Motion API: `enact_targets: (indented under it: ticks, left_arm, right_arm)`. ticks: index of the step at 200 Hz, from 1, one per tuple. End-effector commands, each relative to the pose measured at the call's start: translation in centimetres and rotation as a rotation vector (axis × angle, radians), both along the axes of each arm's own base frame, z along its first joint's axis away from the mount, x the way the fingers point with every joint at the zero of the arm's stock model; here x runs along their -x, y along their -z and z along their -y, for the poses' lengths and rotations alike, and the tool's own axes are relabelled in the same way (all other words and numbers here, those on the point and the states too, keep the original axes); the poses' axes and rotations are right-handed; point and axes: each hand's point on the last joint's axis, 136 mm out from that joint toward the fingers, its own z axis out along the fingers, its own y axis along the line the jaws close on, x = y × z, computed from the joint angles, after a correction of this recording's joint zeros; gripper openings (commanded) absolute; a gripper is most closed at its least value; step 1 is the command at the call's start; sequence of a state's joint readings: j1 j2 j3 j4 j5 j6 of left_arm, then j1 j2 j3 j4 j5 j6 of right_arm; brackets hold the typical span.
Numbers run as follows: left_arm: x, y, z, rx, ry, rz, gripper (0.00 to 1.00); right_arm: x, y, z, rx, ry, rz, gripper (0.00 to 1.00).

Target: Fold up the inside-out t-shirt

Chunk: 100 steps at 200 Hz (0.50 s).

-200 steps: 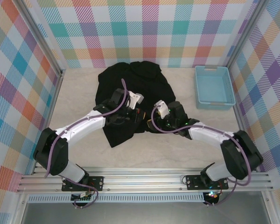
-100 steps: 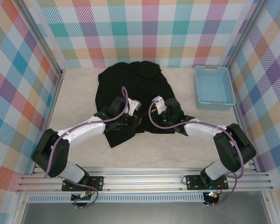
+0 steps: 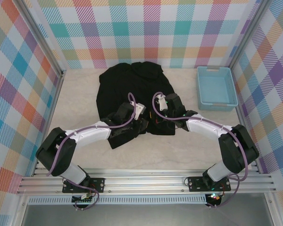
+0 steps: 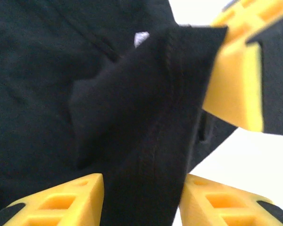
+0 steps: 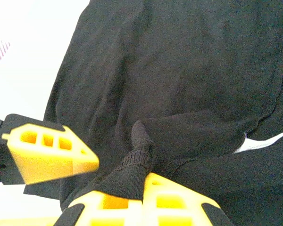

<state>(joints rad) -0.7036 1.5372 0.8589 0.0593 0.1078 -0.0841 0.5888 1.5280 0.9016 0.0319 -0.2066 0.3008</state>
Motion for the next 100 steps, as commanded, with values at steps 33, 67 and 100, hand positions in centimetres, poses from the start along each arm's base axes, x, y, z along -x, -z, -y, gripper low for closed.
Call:
enact_targets:
  ticks: [33,67,100]
  left_arm:
    - [-1.8,1.4,0.2,-0.054,-0.044,0.027,0.50]
    - [-1.5,0.5,1.1,0.000,-0.008,0.009,0.20]
    - [-0.1,-4.4,2.3,0.143,0.034,-0.014,0.00]
  right_arm:
    - [0.2,-1.9,0.2,-0.029,0.009,0.004,0.00]
    - [-0.1,-1.6,1.3,0.026,0.054,0.015,0.00]
    - [-1.2,0.1,6.2,0.290,0.248,-0.021,0.15]
